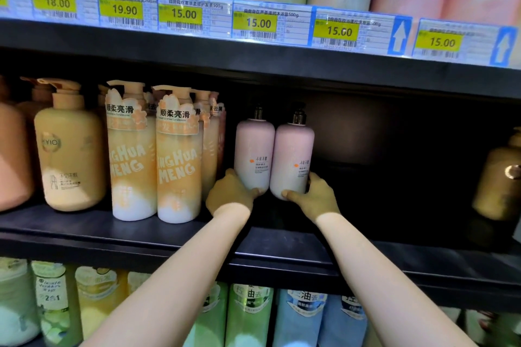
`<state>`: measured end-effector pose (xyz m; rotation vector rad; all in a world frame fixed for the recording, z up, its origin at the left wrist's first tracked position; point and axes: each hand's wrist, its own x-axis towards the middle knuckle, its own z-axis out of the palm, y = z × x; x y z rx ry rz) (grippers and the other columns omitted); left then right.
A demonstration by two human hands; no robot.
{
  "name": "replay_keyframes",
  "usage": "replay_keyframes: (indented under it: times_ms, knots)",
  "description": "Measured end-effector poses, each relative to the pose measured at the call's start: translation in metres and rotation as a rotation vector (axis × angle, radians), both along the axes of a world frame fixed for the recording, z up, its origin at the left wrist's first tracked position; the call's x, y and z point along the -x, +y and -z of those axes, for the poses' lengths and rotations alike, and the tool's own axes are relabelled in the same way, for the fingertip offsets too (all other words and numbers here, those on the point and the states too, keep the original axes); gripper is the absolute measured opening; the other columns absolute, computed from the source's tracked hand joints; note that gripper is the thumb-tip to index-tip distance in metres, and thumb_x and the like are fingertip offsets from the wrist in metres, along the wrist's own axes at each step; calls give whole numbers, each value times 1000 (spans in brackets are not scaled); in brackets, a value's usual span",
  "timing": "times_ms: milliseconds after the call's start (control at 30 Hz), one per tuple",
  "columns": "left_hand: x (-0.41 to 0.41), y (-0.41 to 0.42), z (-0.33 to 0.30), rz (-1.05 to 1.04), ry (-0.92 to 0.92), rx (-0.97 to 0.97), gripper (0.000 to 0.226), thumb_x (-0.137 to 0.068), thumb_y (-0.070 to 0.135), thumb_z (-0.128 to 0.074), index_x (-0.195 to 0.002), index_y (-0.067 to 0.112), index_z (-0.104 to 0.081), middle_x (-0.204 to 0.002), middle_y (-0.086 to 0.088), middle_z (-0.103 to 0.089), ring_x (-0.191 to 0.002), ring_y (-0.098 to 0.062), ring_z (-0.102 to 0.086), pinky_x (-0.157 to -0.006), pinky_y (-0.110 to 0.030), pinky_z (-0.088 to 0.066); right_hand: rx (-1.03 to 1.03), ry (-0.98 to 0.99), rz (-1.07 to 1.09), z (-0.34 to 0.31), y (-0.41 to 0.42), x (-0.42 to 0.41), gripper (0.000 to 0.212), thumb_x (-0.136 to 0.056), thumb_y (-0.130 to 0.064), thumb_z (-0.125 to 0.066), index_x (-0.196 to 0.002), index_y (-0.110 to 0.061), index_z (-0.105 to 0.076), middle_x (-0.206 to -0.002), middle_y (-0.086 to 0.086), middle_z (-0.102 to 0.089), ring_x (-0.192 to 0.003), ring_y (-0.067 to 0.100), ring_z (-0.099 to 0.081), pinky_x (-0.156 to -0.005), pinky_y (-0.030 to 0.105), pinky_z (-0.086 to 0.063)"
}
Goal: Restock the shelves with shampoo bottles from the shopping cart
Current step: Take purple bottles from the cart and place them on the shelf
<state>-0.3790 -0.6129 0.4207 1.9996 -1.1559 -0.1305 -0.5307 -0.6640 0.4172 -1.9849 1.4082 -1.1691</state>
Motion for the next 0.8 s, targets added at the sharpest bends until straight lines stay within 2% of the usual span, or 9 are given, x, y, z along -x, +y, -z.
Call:
replay_keyframes:
  times_ms: [167, 267, 333, 400, 500, 567, 633, 700, 800]
  knots:
    - [0, -1, 5, 5, -44, -38, 61, -77, 48, -70, -119, 9, -49, -119, -11, -62, -109, -30, -60, -80, -36, -48, -21, 51, -4, 3, -7, 0, 59, -77, -22, -77, -128, -9, -51, -123, 12, -63, -109, 30, -61, -84, 27, -43]
    - [1, 7, 1, 64, 30, -67, 59, -81, 39, -68, -125, 6, -45, -126, -14, -58, -115, -32, -56, -88, -36, -46, -52, 133, 37, -2, -2, -2, 60, -79, -29, -74, -125, -3, -44, -125, 18, -59, -113, 35, -58, -92, 37, -46]
    - [4, 23, -1, 118, 3, -97, 58, -83, 35, -66, -128, 6, -43, -130, -14, -55, -118, -32, -54, -91, -35, -45, -29, 249, 72, -8, 7, -1, 61, -82, -33, -69, -125, -1, -40, -129, 22, -53, -117, 38, -53, -98, 44, -42]
    - [8, 55, 1, 170, -81, -130, 54, -85, 38, -62, -127, 8, -47, -130, -14, -56, -117, -32, -53, -93, -34, -46, 40, 298, 94, -13, 24, 3, 62, -84, -32, -66, -131, -1, -40, -133, 24, -50, -121, 39, -49, -102, 46, -38]
    - [11, 120, 11, 216, -251, -108, 60, -87, 45, -56, -135, 11, -43, -138, -9, -50, -126, -28, -46, -102, -38, -41, 321, 232, 86, -6, 69, 10, 54, -85, -31, -62, -129, -2, -48, -126, 25, -55, -114, 42, -52, -100, 47, -40]
    - [4, 170, 24, 209, -332, -34, 65, -90, 48, -52, -143, 17, -34, -146, -2, -42, -134, -21, -37, -110, -34, -31, 446, 186, 0, 9, 113, 8, 49, -88, -30, -59, -128, -3, -49, -126, 23, -56, -115, 40, -51, -100, 48, -40]
    - [-8, 220, 42, 182, -396, 5, 67, -91, 50, -48, -148, 21, -26, -154, 3, -29, -142, -14, -24, -116, -29, -19, 482, 149, -136, 31, 159, -2, 52, -91, -26, -59, -137, -6, -44, -140, 17, -49, -130, 34, -44, -113, 48, -29]
    - [-26, 270, 68, 138, -419, -33, 70, -92, 51, -45, -151, 24, -17, -158, 7, -16, -144, -9, -13, -118, -24, -11, 485, 165, -254, 61, 202, -21, 53, -93, -28, -57, -140, -9, -42, -146, 11, -44, -138, 29, -37, -117, 40, -16]
    - [-60, 348, 116, 69, -353, -146, 72, -91, 56, -39, -151, 23, -17, -156, 7, -19, -143, -9, -17, -118, -25, -14, 397, 230, -413, 109, 262, -60, 57, -89, -38, -50, -139, -11, -44, -145, 7, -45, -137, 25, -38, -117, 35, -14]
